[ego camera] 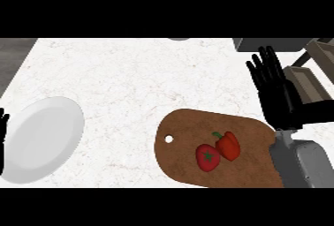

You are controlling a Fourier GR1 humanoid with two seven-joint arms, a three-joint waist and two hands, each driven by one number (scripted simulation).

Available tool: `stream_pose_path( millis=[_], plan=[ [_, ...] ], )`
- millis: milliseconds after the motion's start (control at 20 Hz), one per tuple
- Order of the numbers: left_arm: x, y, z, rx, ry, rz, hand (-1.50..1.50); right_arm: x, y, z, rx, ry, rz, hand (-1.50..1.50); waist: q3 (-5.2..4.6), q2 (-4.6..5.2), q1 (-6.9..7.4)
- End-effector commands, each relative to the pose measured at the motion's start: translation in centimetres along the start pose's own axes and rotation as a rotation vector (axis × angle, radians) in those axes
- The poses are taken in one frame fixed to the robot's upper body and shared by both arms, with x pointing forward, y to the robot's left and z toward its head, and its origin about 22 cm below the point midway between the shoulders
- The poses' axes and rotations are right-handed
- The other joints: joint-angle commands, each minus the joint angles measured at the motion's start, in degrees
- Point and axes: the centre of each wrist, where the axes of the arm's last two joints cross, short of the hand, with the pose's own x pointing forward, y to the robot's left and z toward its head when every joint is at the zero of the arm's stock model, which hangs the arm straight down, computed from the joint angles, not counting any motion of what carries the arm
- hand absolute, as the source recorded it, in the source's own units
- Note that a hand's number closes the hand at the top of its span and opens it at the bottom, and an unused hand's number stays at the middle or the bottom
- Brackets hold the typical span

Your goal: Pick the bell pepper from the cutting board and place it in the tiered basket

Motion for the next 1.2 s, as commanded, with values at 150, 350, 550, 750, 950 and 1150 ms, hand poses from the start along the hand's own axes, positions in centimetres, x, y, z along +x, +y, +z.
stream_pose_path(
  millis=[150, 350, 550, 750, 950, 1150],
  plan=[
    [3.6, -7.4, 0.5, -0.207, -0.159, 0.085, 0.00, 2.5, -1.4, -3.0, 0.382, -0.079, -0.188, 1.50, 0.29, 1.35, 0.43],
    [4.9, -11.0, 1.0, -0.325, -0.181, 0.130, 0.00, 2.6, -4.8, -3.4, 0.371, 0.067, 0.106, 1.50, 0.00, 2.24, -0.55],
    [5.4, -12.9, 1.5, -0.358, -0.159, 0.145, 0.00, -3.7, -2.7, -1.6, 0.669, 0.228, -0.441, -1.50, 0.47, 2.18, 0.54],
    [5.9, -14.9, 1.8, -0.385, -0.165, 0.131, 0.00, 0.4, -9.1, -3.1, 0.848, 0.109, -0.382, -1.50, 0.31, 1.75, 0.57],
    [5.8, -15.9, 3.2, -0.390, -0.136, 0.153, 0.00, 5.2, -15.4, -2.2, 0.963, 0.071, -0.178, -1.50, 0.20, 1.12, 0.78],
    [6.2, -16.6, 2.9, -0.391, -0.139, 0.144, 0.00, 14.8, -13.4, -5.1, 1.109, 0.048, 0.240, -1.50, 0.16, 0.83, 0.82]
  ],
)
